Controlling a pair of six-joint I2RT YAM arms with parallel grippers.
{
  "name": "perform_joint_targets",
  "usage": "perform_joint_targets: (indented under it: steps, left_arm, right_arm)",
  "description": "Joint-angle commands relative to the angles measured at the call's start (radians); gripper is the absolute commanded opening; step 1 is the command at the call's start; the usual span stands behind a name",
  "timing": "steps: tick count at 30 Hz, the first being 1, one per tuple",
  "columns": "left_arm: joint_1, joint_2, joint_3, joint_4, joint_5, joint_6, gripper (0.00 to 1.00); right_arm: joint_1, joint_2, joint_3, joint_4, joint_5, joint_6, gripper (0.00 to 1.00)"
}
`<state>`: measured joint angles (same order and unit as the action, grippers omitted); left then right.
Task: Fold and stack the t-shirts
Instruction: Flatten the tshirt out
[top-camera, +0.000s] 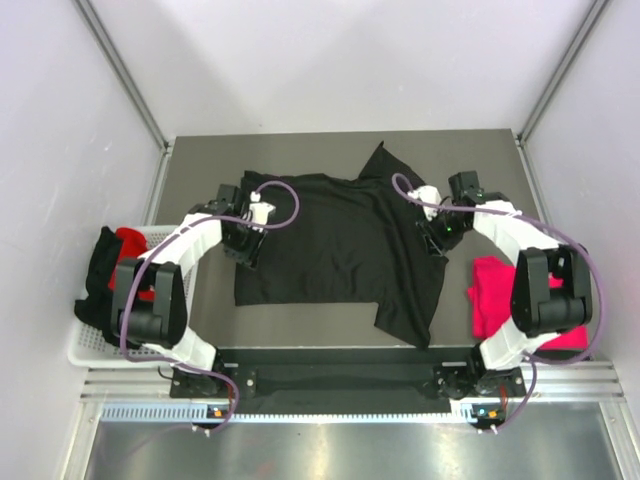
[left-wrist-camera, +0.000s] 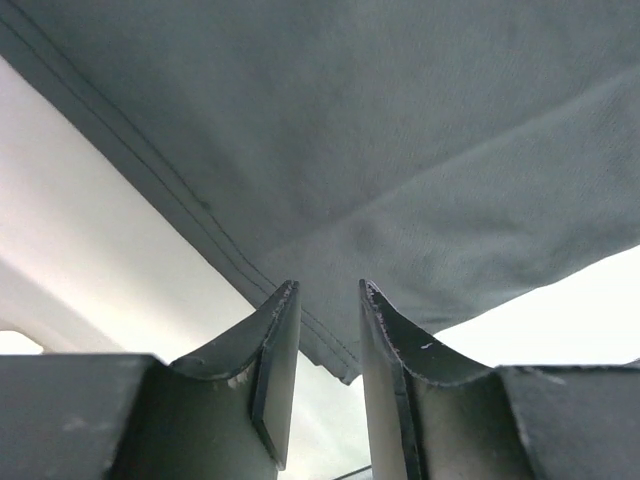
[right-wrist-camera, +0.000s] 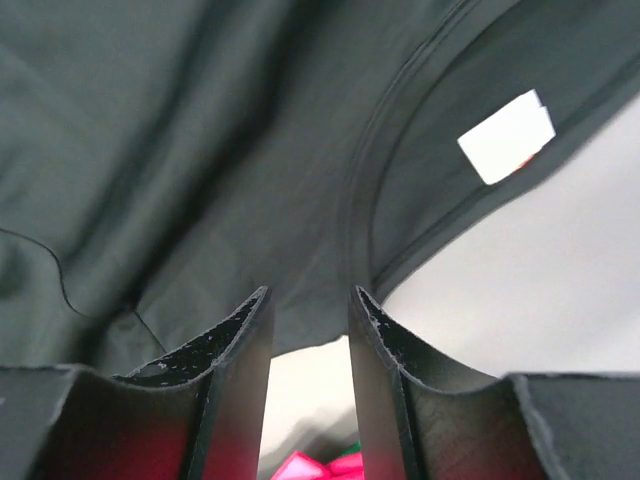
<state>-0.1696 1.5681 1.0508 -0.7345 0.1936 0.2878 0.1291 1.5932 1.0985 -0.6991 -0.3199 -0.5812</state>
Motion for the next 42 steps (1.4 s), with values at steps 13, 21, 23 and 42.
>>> perform_joint_targets:
  steps: [13,21,23,42]
  left_arm:
    - [-0.001,0.086,-0.133,0.049,-0.157,0.074,0.33]
    - [0.002,0.080,-0.170,0.090,-0.261,0.076,0.32]
    - [0.004,0.061,-0.172,0.090,-0.278,0.077,0.32]
    - [0.013,-0.242,0.012,-0.055,-0.060,0.070,0.38]
  right_arm:
    - [0.014,0.140,-0.066,0.047,0.093,-0.058,0.35]
    - [-0.011,0.151,-0.100,0.098,0.186,-0.057,0.35]
    - [-0.028,0.146,-0.097,0.102,0.203,-0.058,0.35]
    - [-0.065,-0.050,-0.062,0.041,0.147,-0.089,0.37]
